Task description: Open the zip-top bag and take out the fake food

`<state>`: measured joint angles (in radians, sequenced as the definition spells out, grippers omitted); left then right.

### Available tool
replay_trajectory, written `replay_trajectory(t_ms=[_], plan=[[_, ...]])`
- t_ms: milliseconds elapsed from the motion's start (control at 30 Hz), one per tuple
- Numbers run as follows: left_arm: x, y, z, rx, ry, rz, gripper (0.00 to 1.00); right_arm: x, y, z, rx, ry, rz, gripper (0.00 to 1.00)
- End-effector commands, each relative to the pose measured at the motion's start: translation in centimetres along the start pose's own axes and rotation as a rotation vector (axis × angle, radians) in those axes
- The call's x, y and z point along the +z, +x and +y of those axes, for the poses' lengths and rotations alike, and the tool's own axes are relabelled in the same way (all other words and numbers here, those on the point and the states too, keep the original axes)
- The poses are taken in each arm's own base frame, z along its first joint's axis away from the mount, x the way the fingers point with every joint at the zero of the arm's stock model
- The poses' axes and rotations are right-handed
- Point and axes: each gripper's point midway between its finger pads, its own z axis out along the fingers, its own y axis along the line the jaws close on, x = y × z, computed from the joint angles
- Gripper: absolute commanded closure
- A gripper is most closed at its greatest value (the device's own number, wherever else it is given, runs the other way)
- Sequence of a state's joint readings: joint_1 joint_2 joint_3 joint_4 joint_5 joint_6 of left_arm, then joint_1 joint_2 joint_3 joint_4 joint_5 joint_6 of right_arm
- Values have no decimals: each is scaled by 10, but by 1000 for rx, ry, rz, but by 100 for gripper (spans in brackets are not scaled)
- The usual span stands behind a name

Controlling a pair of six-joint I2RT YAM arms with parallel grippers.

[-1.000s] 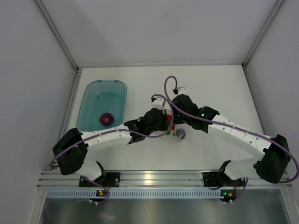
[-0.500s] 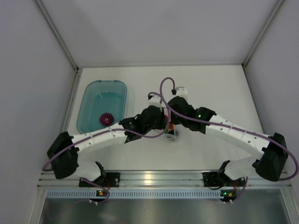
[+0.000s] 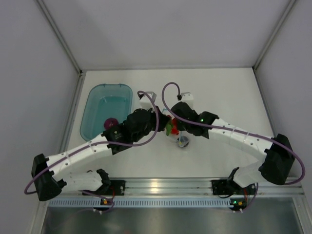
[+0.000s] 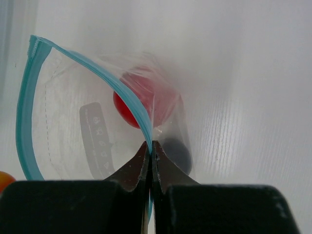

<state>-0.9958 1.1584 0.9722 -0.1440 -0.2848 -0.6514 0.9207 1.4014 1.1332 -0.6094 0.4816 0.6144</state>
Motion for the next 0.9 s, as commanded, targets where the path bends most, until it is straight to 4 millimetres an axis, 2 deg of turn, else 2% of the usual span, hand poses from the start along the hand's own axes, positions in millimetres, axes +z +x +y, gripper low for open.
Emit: replay_trajectory(t_ms=[0, 100, 300, 333, 400, 433, 500, 533, 600, 633, 700, 767, 867], plan=[[-15, -18, 5, 3, -29, -63, 100, -7, -17, 4, 63, -23, -66, 100], [-21, -27, 20, 20, -105, -96, 100, -6, -16, -1, 76, -20, -63, 100], [-34, -43, 73, 54, -346, -127, 100, -4, -16, -10, 100, -19, -64, 100], [-34, -52, 93, 34, -402, -140, 100, -5, -16, -10, 99, -25, -65, 100], [-35, -53, 116, 16, -455, -127, 100, -7, -17, -10, 101, -37, -68, 100], [-37, -62, 140, -21, -507, -139, 100, -7, -16, -9, 99, -41, -68, 100], [-39, -62, 166, -66, -547, -128, 100, -8, -16, -9, 99, -50, -68, 100], [-45, -70, 191, -94, -612, -149, 100, -8, -15, -9, 100, -56, -68, 100], [-49, -71, 216, -114, -678, -153, 100, -9, -14, -6, 103, -72, -69, 100], [-54, -76, 234, -128, -730, -163, 100, -7, -11, -7, 100, -71, -60, 100], [-51, -77, 255, -141, -778, -143, 100, -6, -9, -7, 96, -72, -57, 100], [-52, -77, 286, -168, -858, -125, 100, -7, -9, -6, 94, -79, -56, 100], [-50, -84, 313, -190, -915, -117, 100, -8, -9, -2, 93, -97, -54, 100]])
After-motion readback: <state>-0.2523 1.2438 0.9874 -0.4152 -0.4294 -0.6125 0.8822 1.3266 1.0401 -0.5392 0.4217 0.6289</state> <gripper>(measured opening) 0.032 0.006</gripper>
